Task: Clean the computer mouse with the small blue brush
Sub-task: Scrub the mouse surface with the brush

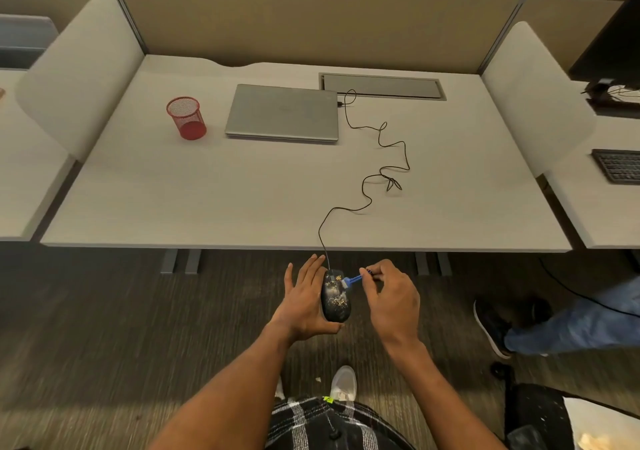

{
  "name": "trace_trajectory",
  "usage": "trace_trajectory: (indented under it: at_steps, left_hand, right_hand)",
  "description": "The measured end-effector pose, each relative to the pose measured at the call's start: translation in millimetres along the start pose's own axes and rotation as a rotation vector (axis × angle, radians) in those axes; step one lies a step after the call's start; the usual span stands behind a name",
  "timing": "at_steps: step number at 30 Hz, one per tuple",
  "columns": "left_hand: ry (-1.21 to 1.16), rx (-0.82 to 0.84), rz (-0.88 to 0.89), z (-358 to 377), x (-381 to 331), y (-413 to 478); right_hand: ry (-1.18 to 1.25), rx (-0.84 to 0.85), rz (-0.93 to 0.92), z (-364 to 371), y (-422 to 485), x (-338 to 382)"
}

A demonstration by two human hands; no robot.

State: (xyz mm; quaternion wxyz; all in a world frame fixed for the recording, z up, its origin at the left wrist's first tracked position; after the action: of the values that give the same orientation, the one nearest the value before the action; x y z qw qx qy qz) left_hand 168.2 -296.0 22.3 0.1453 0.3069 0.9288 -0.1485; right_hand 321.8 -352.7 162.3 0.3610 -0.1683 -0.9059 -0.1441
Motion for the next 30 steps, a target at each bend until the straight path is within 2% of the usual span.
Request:
trace_trajectory:
  at_steps: [9, 16, 30]
  left_hand:
    - [-0.018, -0.004, 0.000, -4, 0, -4]
    - [-0.023, -0.019, -0.002, -6, 1, -6]
    - [-0.045, -0.024, 0.020, -9, -2, -3]
  right_hand:
    - [0.049, 0.023, 0.093, 3, 5, -9]
    - [0.063, -0.032, 0.132, -2, 14, -10]
    - [0.063, -0.031, 0.151, -2, 31, -12]
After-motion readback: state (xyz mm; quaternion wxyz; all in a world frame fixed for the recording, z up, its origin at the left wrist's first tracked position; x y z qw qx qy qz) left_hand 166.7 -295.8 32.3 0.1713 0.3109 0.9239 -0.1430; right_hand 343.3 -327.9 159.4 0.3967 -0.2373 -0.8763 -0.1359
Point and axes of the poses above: each hand's wrist, its own y-axis towards the middle knuckle, its own z-axis out of the palm, x = y × z, the point moved 10 cm from there along y, towards the middle knuckle, and after that the axes turned 5 degrees about y, right-handed, at the moved point
